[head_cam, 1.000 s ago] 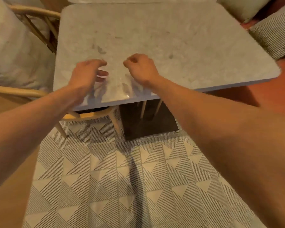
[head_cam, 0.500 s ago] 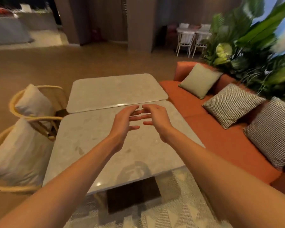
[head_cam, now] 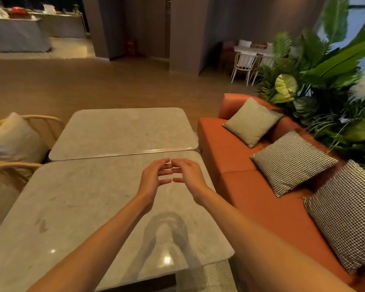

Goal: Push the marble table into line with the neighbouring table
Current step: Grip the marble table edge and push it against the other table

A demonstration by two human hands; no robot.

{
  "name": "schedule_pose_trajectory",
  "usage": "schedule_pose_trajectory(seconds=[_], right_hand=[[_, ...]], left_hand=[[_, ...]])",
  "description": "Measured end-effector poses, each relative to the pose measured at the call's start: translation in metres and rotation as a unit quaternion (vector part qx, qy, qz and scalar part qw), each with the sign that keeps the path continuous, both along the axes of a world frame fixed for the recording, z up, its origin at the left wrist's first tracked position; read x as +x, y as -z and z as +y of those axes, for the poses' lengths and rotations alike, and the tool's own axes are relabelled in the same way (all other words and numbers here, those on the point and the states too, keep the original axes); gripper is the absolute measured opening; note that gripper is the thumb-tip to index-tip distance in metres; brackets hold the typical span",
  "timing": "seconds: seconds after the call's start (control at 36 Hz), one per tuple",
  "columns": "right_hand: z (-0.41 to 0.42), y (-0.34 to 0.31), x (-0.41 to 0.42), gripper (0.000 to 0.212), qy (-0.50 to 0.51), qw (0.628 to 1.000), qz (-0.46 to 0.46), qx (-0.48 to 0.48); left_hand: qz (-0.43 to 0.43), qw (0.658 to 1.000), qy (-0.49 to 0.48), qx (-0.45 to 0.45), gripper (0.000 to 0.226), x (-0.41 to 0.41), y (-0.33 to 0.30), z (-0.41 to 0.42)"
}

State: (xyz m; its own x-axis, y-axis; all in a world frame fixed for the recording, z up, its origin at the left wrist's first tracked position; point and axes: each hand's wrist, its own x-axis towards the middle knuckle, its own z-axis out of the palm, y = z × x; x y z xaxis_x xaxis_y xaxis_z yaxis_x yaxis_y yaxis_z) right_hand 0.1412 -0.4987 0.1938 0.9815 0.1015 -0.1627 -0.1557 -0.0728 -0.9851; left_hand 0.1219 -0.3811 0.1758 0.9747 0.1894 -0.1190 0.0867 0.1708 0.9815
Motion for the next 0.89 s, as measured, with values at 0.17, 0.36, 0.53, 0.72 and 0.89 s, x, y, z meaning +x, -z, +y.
schedule_pose_trajectory(seconds=[0.17, 0.36, 0.53, 0.72, 0.89], right_hand=[[-0.032, 0.043, 0.103, 0.029, 0.002, 0.999, 0.041, -0.01], [-0.035, 0.062, 0.19, 0.027, -0.048, 0.995, 0.085, 0.0], [-0.021, 0.098, 0.249, 0.028, -0.189, 0.97, 0.15, -0.022], [-0.027, 0.133, 0.291, 0.02, -0.299, 0.934, 0.185, -0.067], [-0.029, 0.138, 0.3, 0.023, -0.369, 0.902, 0.206, -0.091]], left_hand=[[0.045, 0.995, -0.062, -0.065, 0.031, 0.097, 0.046, -0.026], [0.098, 0.976, -0.165, -0.102, 0.028, 0.147, 0.07, -0.022], [0.137, 0.933, -0.321, -0.085, 0.026, 0.16, 0.094, -0.005], [0.163, 0.862, -0.464, -0.125, 0.026, 0.144, 0.11, -0.021], [0.174, 0.794, -0.545, -0.203, 0.035, 0.116, 0.124, -0.069]])
